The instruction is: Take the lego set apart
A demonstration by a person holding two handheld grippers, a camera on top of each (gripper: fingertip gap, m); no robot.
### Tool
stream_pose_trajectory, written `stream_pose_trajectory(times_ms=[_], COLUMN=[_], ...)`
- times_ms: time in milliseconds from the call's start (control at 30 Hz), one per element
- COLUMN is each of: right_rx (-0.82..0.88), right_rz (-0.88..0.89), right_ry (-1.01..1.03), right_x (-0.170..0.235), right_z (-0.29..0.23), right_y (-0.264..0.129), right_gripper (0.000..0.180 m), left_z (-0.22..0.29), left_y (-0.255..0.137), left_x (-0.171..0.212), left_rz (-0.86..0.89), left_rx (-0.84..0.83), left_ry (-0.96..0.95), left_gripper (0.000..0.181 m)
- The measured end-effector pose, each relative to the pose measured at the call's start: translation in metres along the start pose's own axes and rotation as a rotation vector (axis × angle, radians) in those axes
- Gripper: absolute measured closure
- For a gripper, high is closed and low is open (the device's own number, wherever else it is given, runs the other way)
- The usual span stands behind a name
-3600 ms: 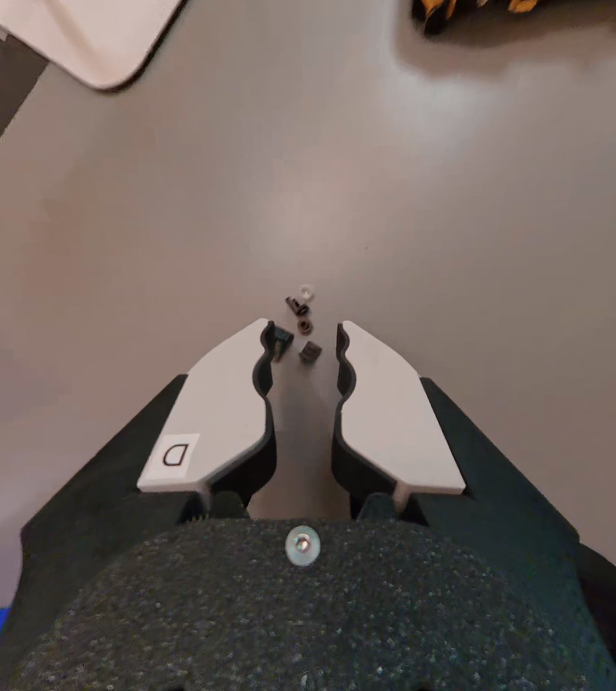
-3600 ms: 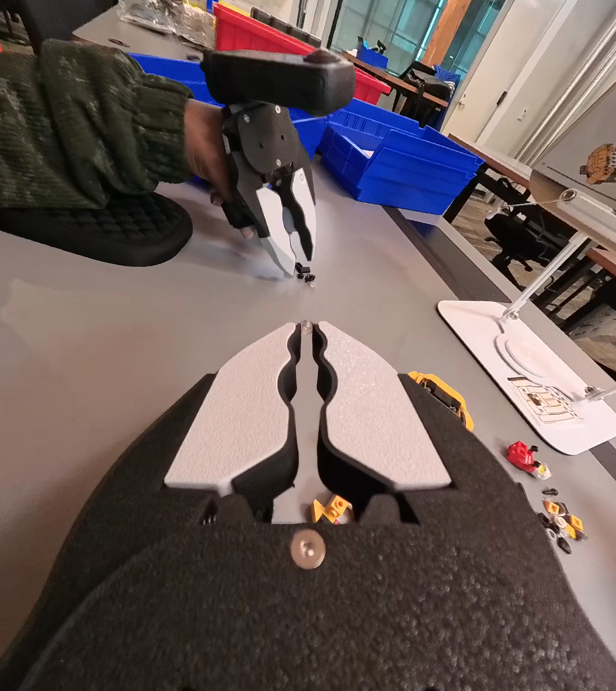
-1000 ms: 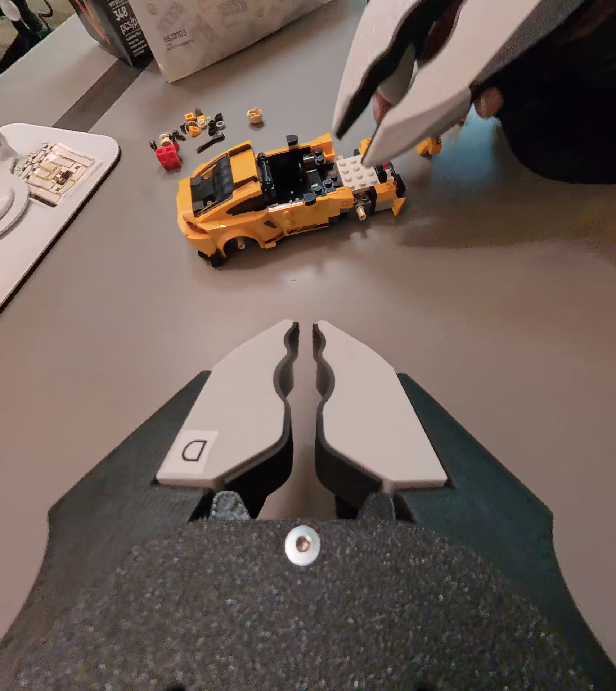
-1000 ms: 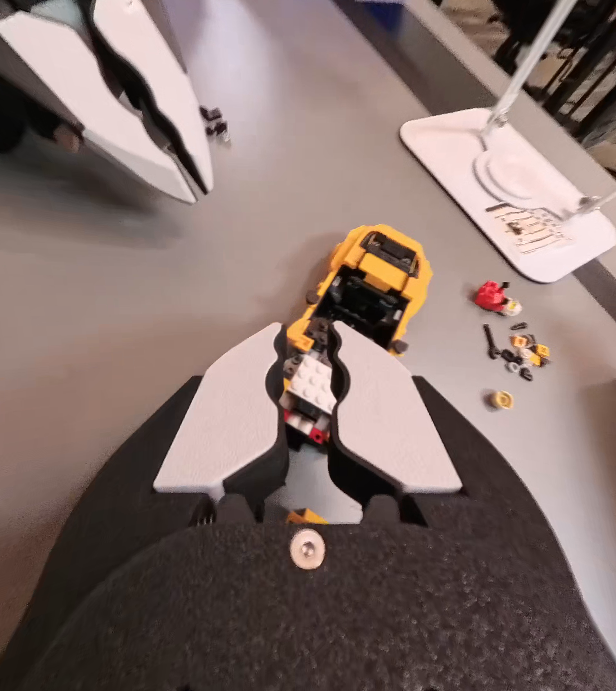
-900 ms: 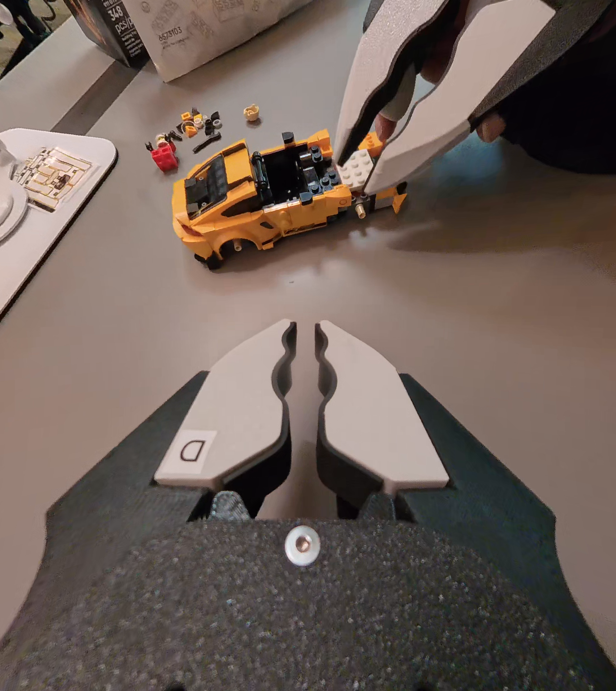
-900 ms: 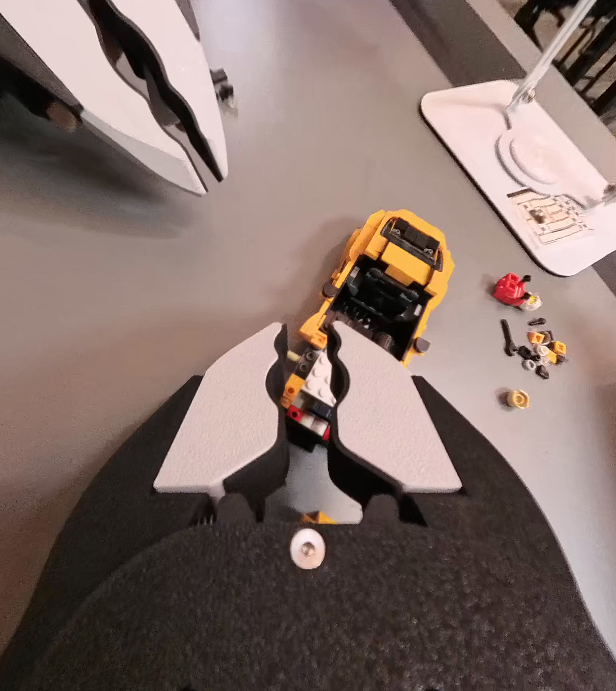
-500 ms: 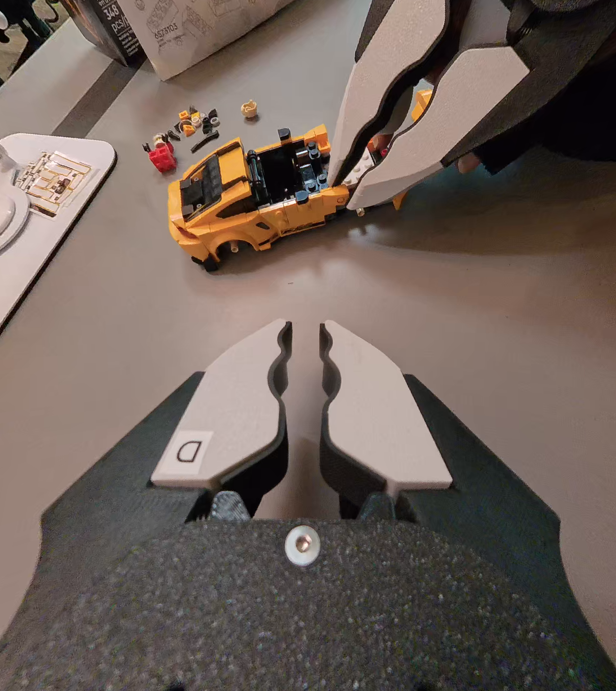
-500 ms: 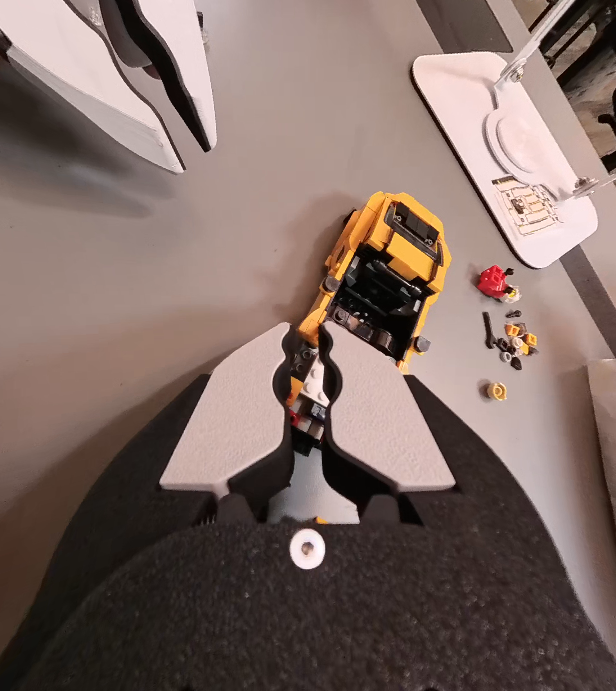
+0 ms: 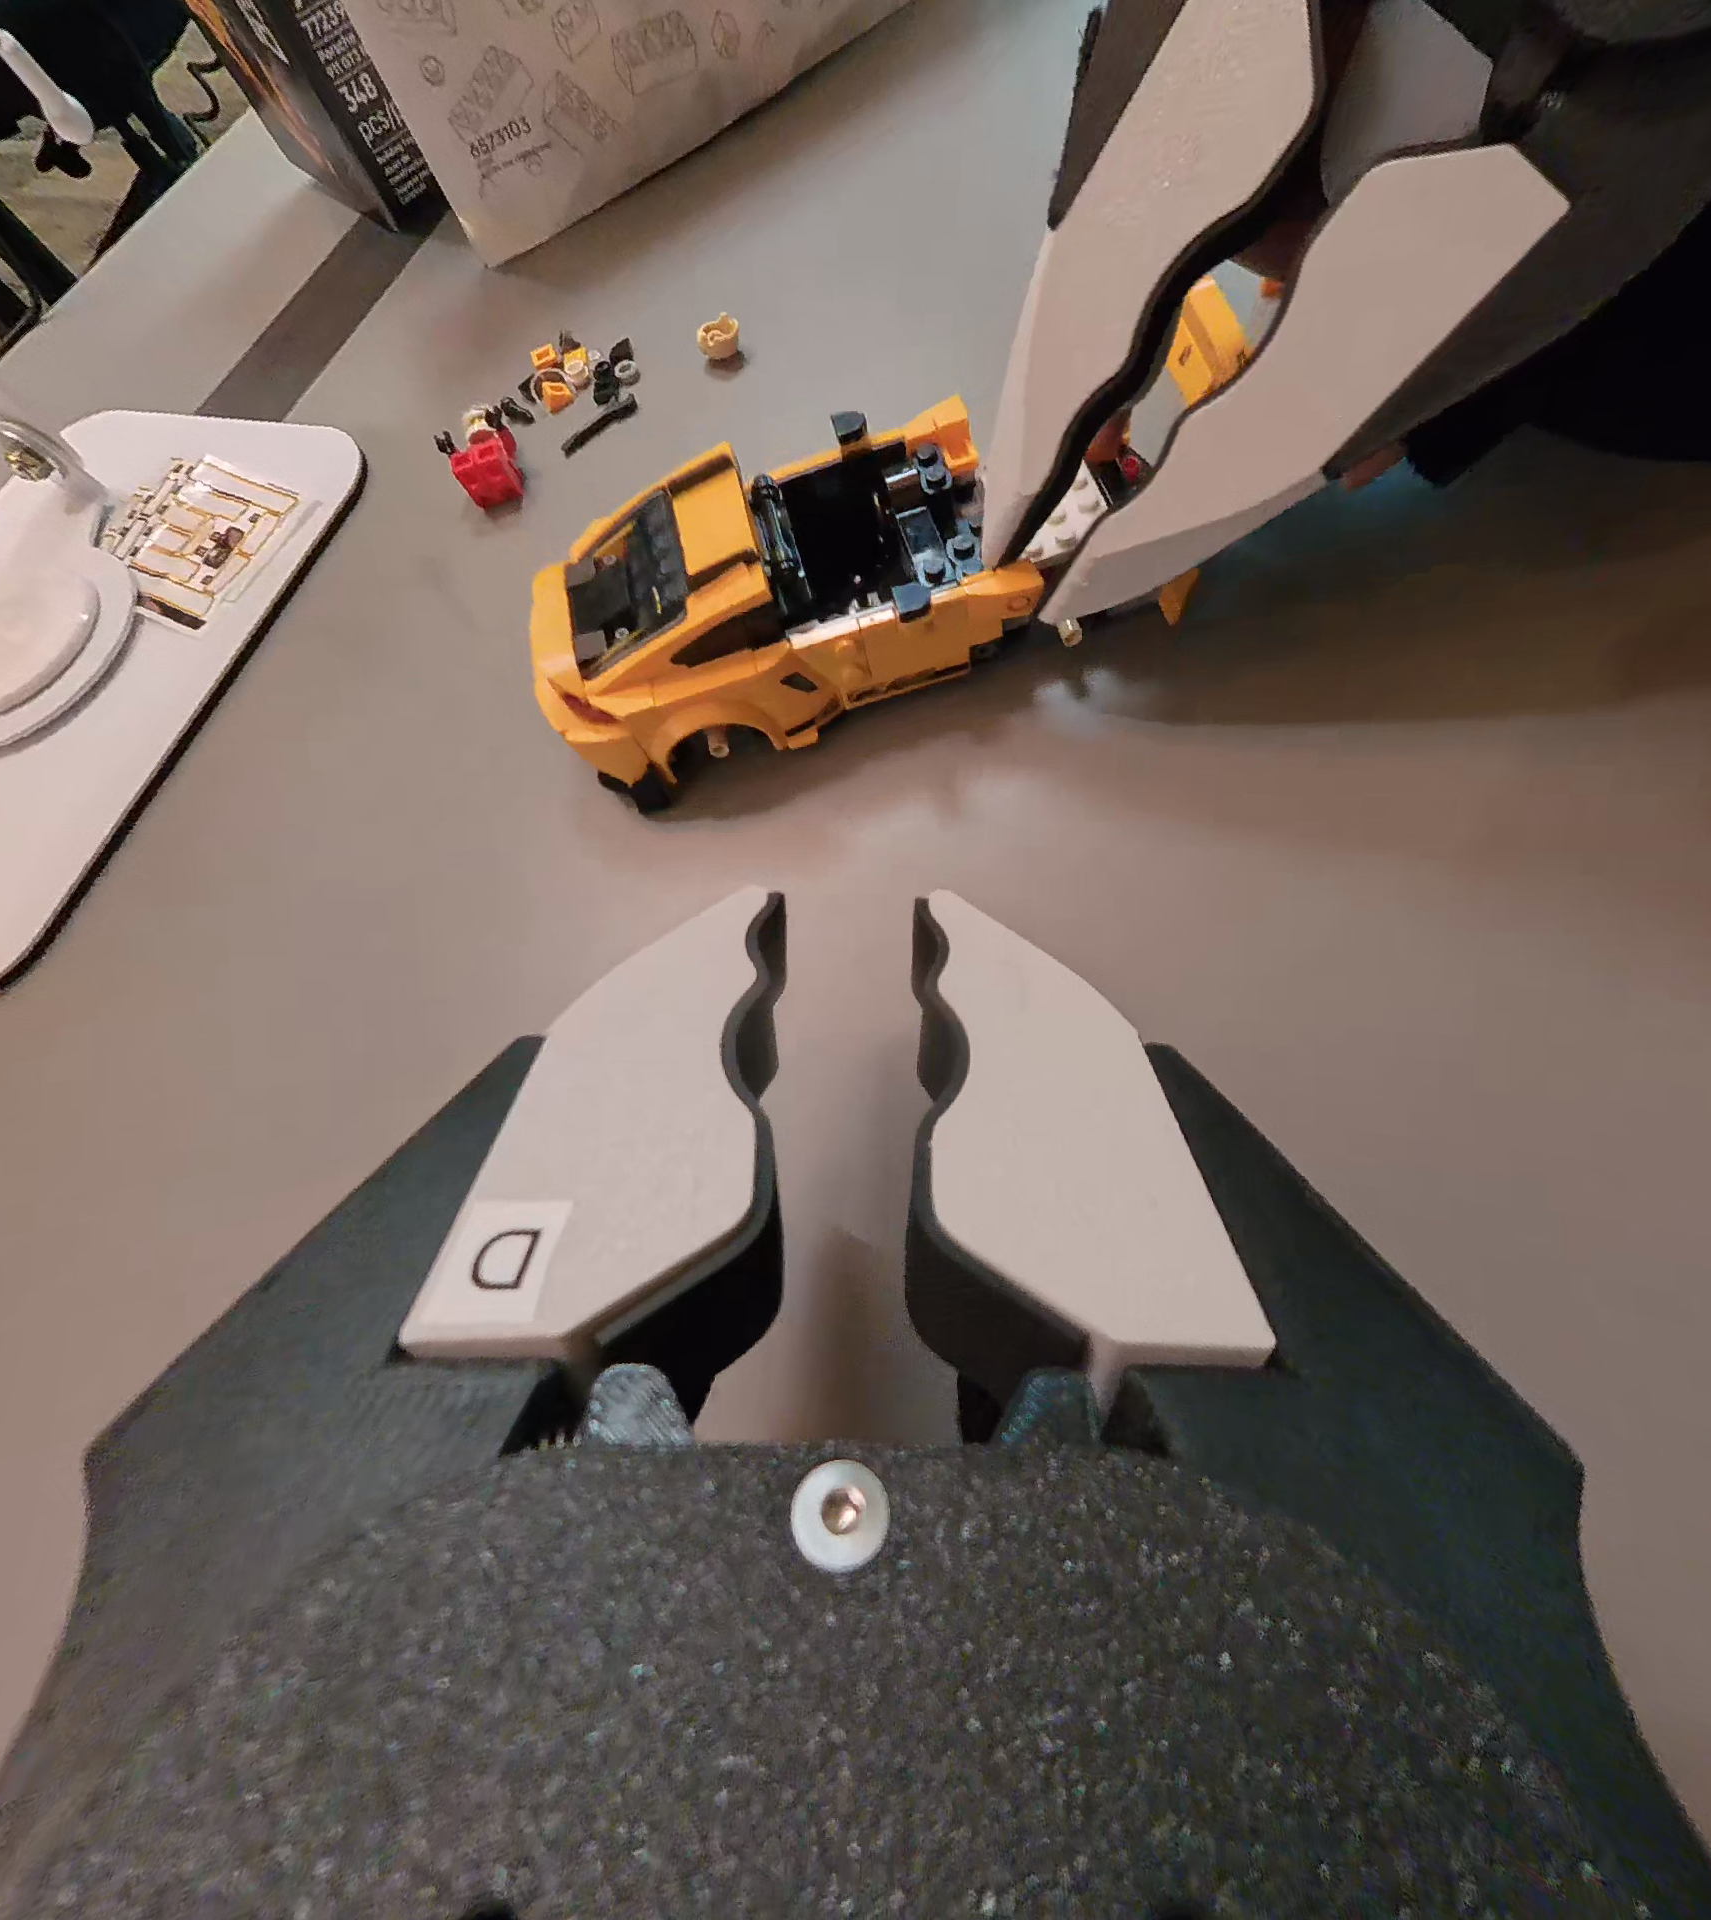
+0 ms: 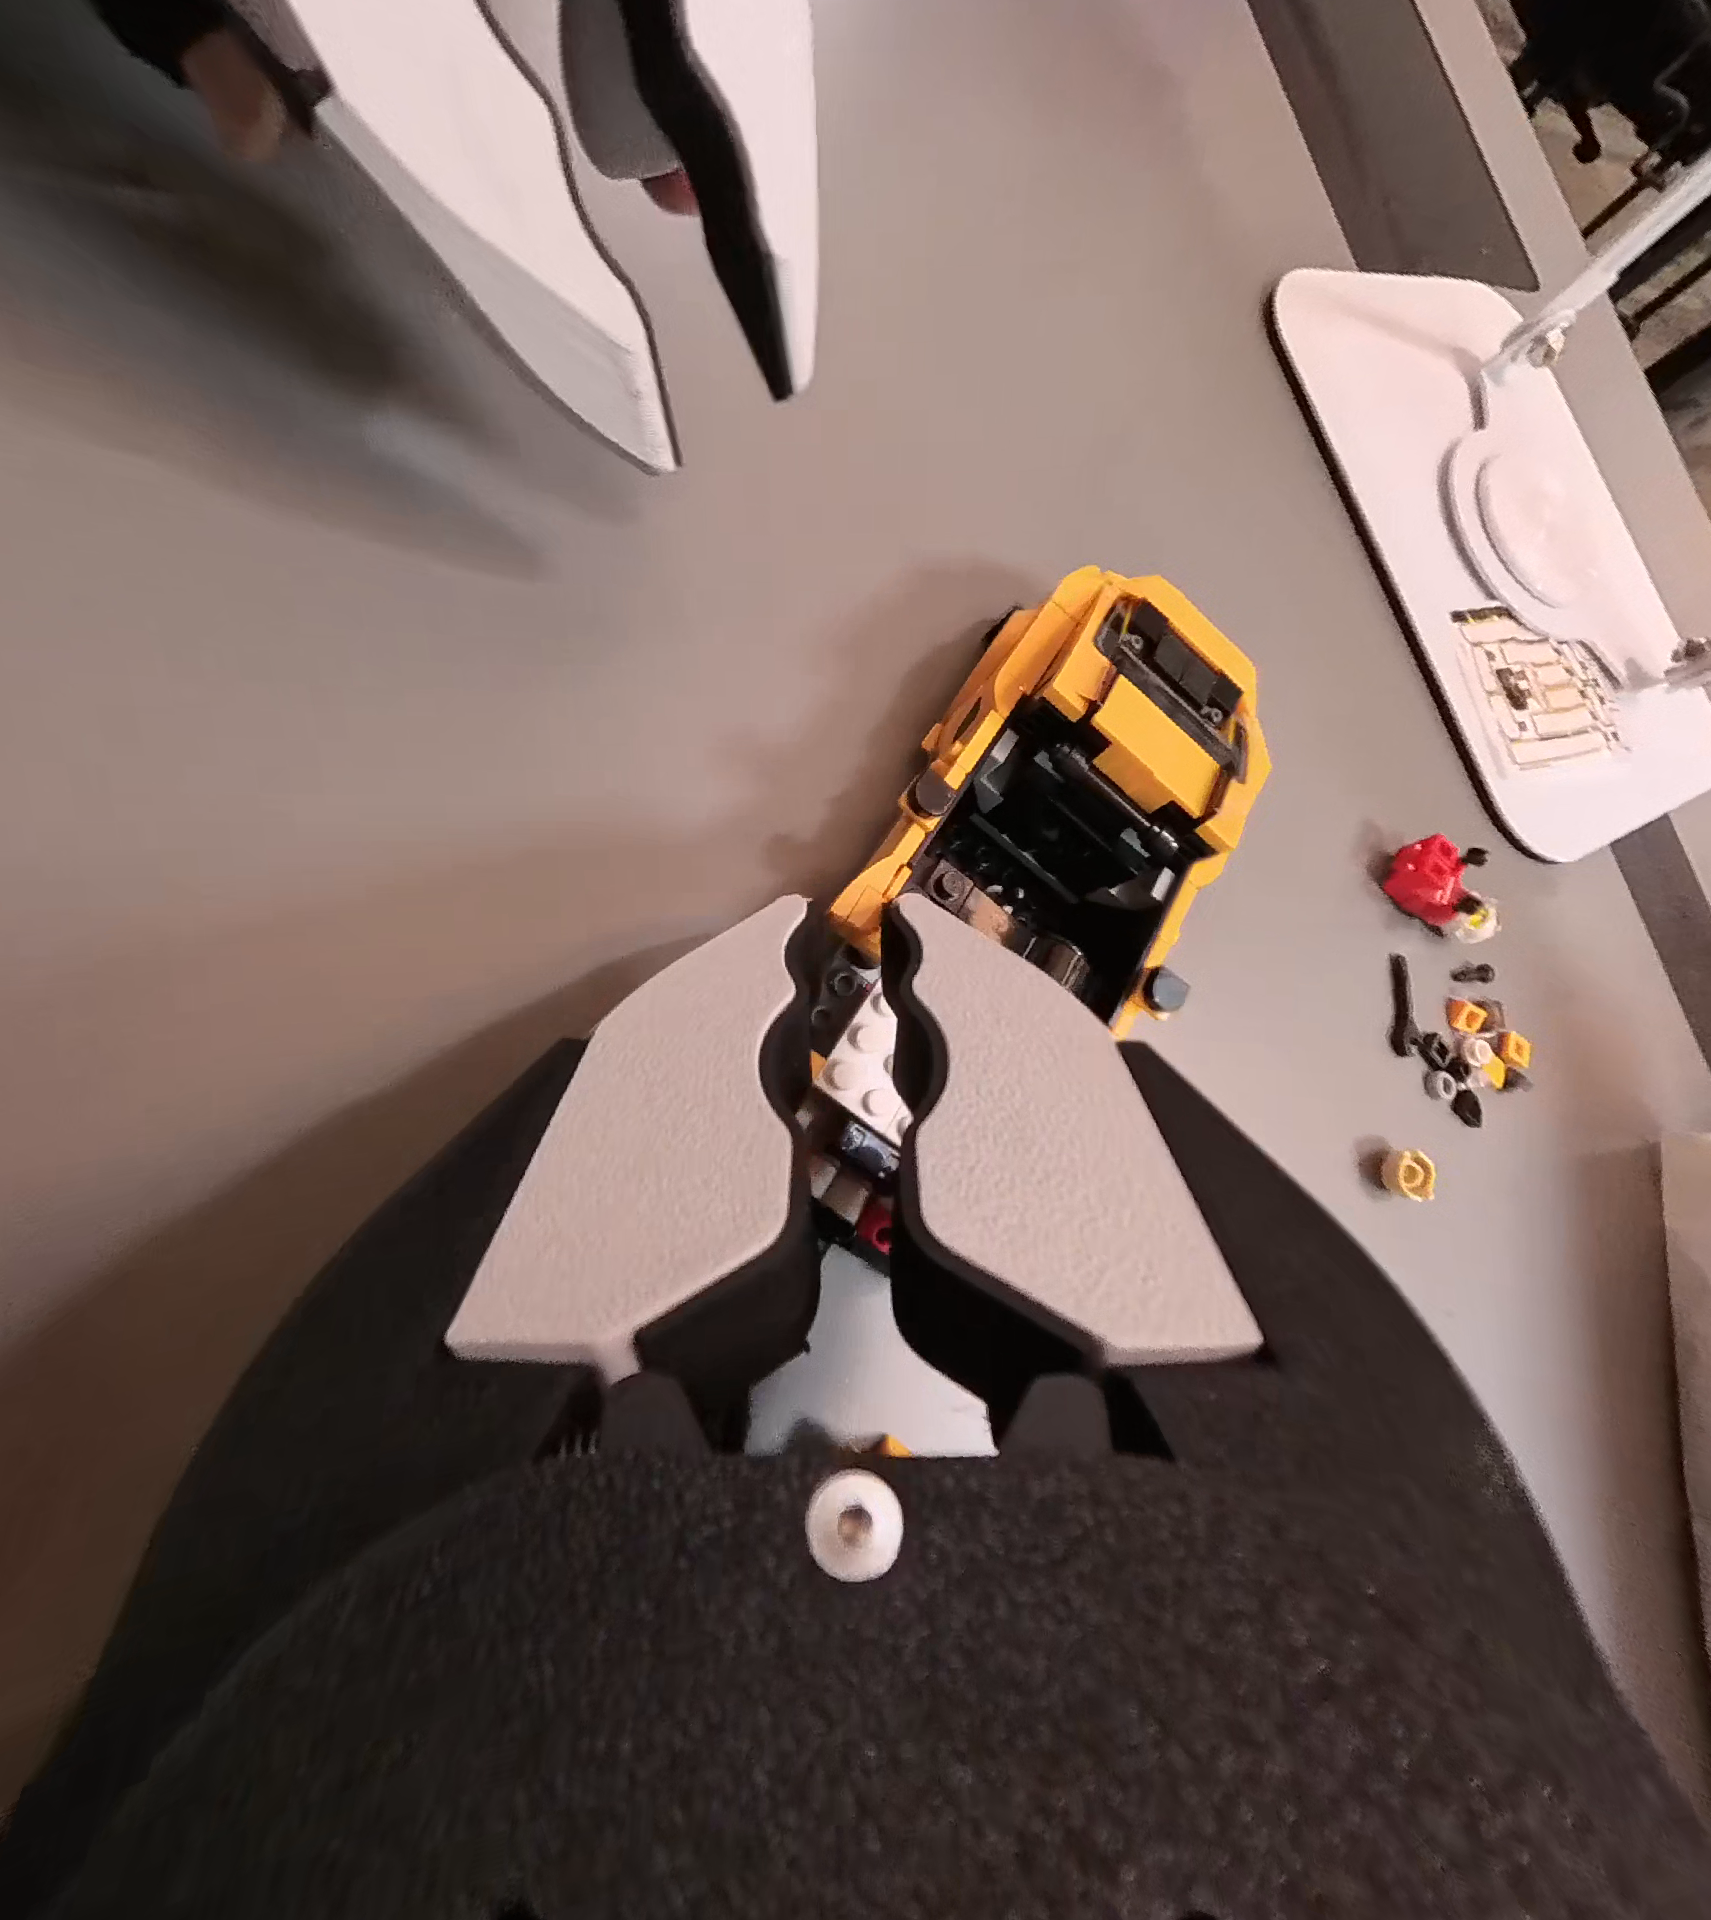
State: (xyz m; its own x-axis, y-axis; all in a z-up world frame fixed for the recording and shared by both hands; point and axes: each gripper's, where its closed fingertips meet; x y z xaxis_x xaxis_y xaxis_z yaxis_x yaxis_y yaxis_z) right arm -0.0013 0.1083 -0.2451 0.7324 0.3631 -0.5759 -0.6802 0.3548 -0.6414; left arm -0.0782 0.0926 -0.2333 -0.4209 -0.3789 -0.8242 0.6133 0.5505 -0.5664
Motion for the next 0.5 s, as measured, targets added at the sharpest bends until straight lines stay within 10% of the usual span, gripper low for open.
stream_pose_trajectory(times_ms=[500], right_rx=[-0.034], right_rz=[0.06], right_ry=[-0.053], right_x=[-0.0074], right_z=[-0.0089], right_y=[-0.0004], right_gripper=[0.17], left_z=[-0.0081], left_y=[0.0033], left_x=[-0.0083], left_rz=[0.058], left_rx=[-0.044], left_ry=[0.01], left_gripper=[0.151])
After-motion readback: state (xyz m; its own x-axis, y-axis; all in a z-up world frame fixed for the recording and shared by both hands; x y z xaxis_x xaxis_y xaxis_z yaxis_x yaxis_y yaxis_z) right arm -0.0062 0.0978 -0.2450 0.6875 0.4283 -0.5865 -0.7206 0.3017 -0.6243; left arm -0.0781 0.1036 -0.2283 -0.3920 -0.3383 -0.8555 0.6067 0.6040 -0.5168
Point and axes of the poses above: each gripper's, where its closed fingertips meet, y out along the fingers, x out of its underside, z = x × y across the jaws, and after that the axes turned 13 degrees about -y, right-handed
